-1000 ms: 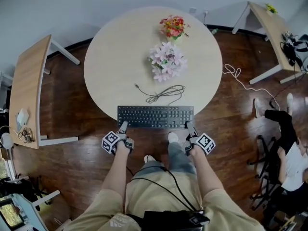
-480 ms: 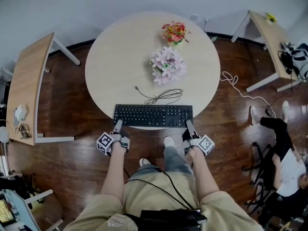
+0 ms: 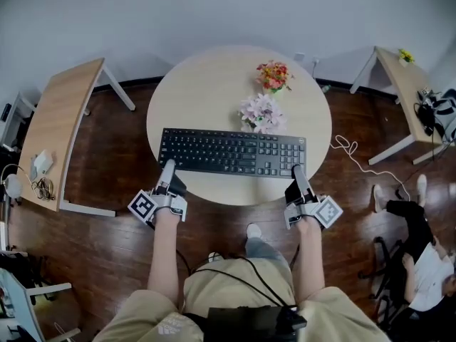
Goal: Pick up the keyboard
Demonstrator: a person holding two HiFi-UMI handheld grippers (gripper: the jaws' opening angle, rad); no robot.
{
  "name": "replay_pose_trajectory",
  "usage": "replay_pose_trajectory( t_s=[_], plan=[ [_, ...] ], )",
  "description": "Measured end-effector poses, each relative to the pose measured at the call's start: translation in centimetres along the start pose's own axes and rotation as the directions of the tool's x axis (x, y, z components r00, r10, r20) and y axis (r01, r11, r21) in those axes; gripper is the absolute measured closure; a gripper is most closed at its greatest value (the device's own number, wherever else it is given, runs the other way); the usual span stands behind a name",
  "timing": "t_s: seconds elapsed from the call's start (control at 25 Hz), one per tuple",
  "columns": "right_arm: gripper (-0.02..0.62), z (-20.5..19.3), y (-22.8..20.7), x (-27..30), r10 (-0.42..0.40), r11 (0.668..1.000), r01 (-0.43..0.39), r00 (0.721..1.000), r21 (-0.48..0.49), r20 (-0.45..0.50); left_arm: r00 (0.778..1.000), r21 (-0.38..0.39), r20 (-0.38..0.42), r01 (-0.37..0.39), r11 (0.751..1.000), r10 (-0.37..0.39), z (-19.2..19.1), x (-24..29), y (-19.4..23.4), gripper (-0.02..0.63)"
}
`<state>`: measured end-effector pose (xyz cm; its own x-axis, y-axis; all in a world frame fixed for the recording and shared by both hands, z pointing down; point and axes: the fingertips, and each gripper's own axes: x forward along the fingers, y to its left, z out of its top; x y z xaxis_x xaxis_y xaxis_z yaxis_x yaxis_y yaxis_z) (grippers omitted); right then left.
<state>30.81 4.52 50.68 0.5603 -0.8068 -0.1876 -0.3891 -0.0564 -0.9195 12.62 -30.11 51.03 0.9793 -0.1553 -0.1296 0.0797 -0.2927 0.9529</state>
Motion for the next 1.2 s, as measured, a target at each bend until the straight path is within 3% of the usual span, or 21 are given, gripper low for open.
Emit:
replay_pose_trajectory(
  t_s=[0.2, 0.36, 0.76, 1.2],
  plan=[
    [0.48, 3.2, 8.2, 3.6, 0.192, 0.981, -0.191, 0.981, -0.028, 0.034, 0.983, -0.017, 0.075, 0.168, 0.986, -0.166, 2.9, 0.8, -7.6, 0.534],
    [0.482, 3.4, 10.7, 5.4, 0.279, 0.959, -0.278, 0.96, -0.052, 0.03, 0.969, 0.016, 0.09, 0.23, 0.973, -0.231, 4.8, 1.0, -9.9, 0.535],
    [0.483, 1.2, 10.3, 7.0, 0.296, 0.955, -0.296, 0.955, -0.033, -0.002, 0.967, 0.054, 0.1, 0.228, 0.972, -0.233, 7.1, -0.1, -9.5, 0.535],
    [0.482, 1.0, 10.9, 6.5, 0.313, 0.947, -0.312, 0.95, -0.075, 0.001, 0.965, 0.033, 0.084, 0.245, 0.969, -0.247, 6.8, 0.0, -9.2, 0.537]
  ],
)
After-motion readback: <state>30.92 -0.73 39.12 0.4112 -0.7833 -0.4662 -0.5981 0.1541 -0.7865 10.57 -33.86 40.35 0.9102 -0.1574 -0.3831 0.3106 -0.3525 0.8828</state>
